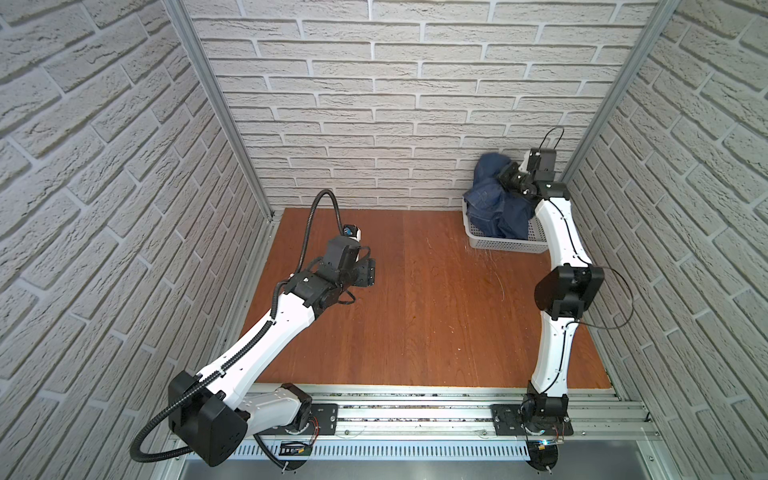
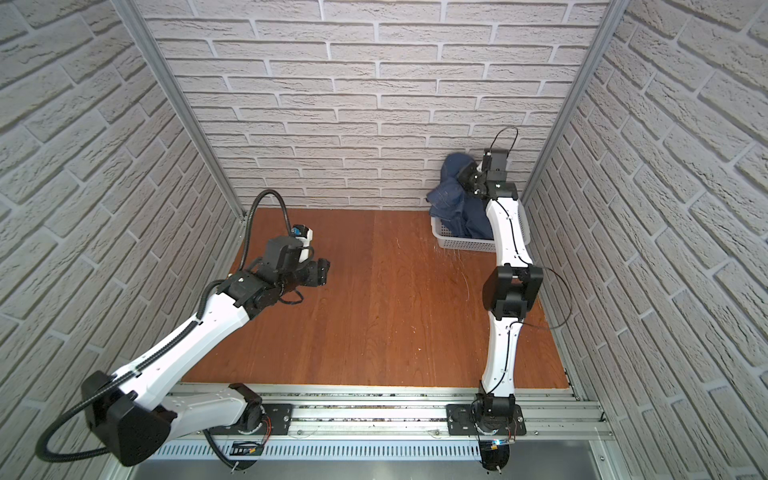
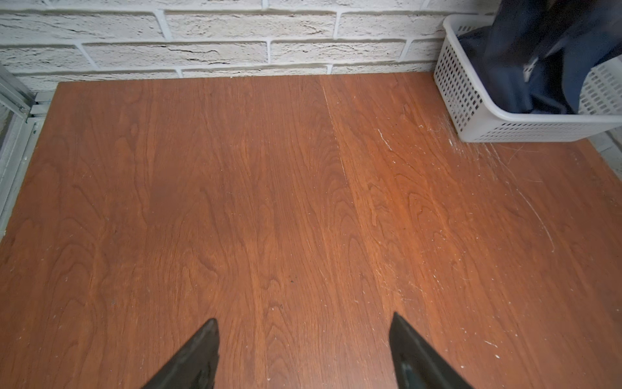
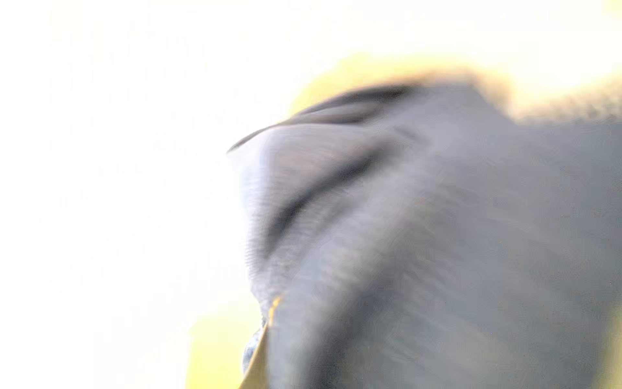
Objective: Fold and stack the trousers
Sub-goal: 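Lift the jeans out of the basket with the right gripper toward table center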
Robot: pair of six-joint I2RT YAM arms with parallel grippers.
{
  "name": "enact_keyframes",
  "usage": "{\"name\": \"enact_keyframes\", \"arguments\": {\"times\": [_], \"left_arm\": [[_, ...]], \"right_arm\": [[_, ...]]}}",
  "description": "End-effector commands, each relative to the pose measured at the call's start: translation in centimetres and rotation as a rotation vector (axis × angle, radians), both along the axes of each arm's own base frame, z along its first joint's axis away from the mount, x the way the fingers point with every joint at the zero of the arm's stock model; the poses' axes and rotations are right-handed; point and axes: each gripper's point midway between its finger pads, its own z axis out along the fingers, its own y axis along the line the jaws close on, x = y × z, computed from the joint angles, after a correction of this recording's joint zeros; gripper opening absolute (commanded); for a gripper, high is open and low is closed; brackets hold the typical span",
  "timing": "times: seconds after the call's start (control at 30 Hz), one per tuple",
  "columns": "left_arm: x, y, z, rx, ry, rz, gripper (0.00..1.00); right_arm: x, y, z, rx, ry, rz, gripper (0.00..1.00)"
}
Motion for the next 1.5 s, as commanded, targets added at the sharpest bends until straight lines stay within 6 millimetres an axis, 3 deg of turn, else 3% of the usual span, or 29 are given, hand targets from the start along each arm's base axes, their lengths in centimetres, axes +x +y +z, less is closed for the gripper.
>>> {"name": "enact_keyframes", "arguments": {"times": [0.0, 0.1, 0.2, 0.43, 0.53, 0.63, 0.83, 0.97, 1.07, 1.17, 1.27, 1.33, 1.47], "left_arm": [[-0.9, 0.6, 1.1, -0.047, -0.048, 0.033, 0.76], [-2.0, 1.7, 1.6, -0.069, -0.071, 0.059, 0.75], [-3.1, 2.8, 2.2, -0.085, -0.098, 0.085, 0.74], [-5.3, 5.5, 3.6, -0.098, -0.161, 0.145, 0.73], [-6.0, 6.4, 4.1, -0.109, -0.193, 0.170, 0.73], [-6.4, 7.0, 4.4, -0.124, -0.218, 0.187, 0.74], [-6.1, 6.6, 4.0, -0.146, -0.240, 0.179, 0.78], [-5.8, 6.4, 3.8, -0.146, -0.251, 0.170, 0.80], [-5.7, 6.3, 3.5, -0.144, -0.256, 0.169, 0.81], [-5.6, 6.4, 3.3, -0.140, -0.254, 0.173, 0.82], [-6.1, 6.8, 3.4, -0.146, -0.266, 0.180, 0.84], [-6.3, 7.1, 3.2, -0.142, -0.266, 0.191, 0.85], [-6.7, 8.0, 3.4, -0.127, -0.277, 0.216, 0.86]], "right_arm": [[-7.4, 4.7, 16.3, -0.086, -0.417, 0.153, 0.05], [-11.8, 8.2, 20.7, -0.098, -0.517, 0.255, 0.06], [-15.7, 12.1, 23.1, -0.109, -0.578, 0.384, 0.06], [-22.3, 20.2, 24.9, -0.078, -0.655, 0.711, 0.06], [-24.8, 22.7, 26.0, -0.077, -0.720, 0.820, 0.06], [-27.1, 23.8, 28.6, -0.043, -0.840, 0.883, 0.06], [-31.1, 23.4, 34.2, 0.023, -1.108, 0.876, 0.06], [-32.6, 24.7, 34.8, 0.047, -1.150, 0.909, 0.06], [-31.4, 26.3, 32.9, 0.057, -1.060, 0.953, 0.06], [-28.2, 29.0, 28.1, 0.068, -0.863, 1.016, 0.06], [-25.4, 32.2, 20.8, 0.022, -0.632, 1.067, 0.06], [-23.6, 33.4, 14.6, -0.054, -0.462, 1.056, 0.06], [-21.6, 33.2, 3.8, -0.139, -0.193, 0.997, 0.08]]}}
